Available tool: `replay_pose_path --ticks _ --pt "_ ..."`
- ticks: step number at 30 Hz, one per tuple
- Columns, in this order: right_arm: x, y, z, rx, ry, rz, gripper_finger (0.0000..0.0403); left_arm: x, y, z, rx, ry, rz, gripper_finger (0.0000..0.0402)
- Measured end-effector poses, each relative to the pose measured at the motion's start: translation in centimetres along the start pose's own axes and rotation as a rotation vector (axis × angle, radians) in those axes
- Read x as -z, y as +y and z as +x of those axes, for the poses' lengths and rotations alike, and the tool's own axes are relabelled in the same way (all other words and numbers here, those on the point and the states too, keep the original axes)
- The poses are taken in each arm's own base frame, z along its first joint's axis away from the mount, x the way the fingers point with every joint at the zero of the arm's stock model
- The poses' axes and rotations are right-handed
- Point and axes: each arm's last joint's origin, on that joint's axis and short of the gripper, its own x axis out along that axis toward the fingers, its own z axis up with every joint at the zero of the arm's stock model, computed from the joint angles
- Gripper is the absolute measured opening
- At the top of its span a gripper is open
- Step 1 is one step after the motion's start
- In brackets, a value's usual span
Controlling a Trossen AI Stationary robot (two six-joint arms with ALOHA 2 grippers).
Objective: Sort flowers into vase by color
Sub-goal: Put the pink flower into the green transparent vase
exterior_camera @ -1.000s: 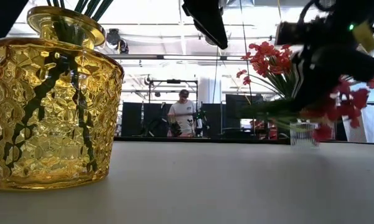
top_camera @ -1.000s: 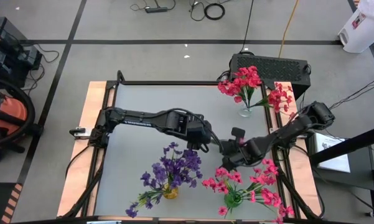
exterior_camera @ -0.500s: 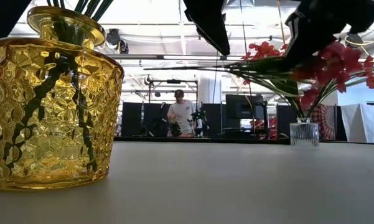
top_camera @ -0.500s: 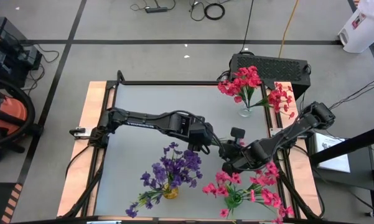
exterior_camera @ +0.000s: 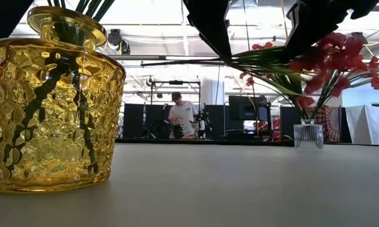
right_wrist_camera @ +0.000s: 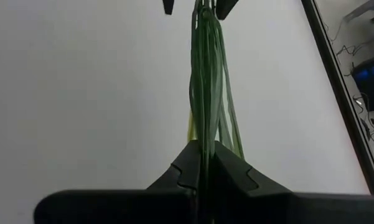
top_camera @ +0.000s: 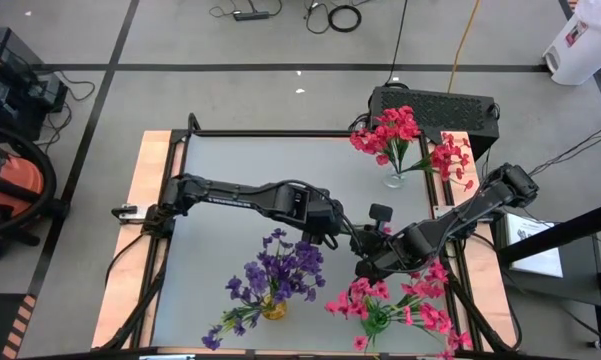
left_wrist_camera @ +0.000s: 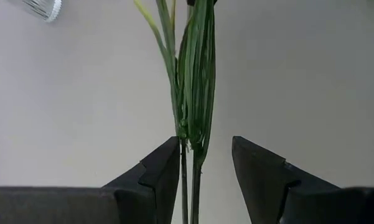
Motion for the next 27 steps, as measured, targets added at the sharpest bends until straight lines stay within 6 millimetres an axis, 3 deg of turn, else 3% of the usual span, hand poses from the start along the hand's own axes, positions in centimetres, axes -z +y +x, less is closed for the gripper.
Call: replay_pose_path --ticks 16,27 --pt "0.21 0.53 -0.43 -0.016 -0.014 -0.009 0.0016 0.02 0.15 -0.02 -0.05 0.007 0.006 0.015" --pt "0.1 0.58 -0.43 -0.016 -0.027 -0.007 0.0016 0.02 0.11 -0.02 -0.044 0.007 0.006 0.0056"
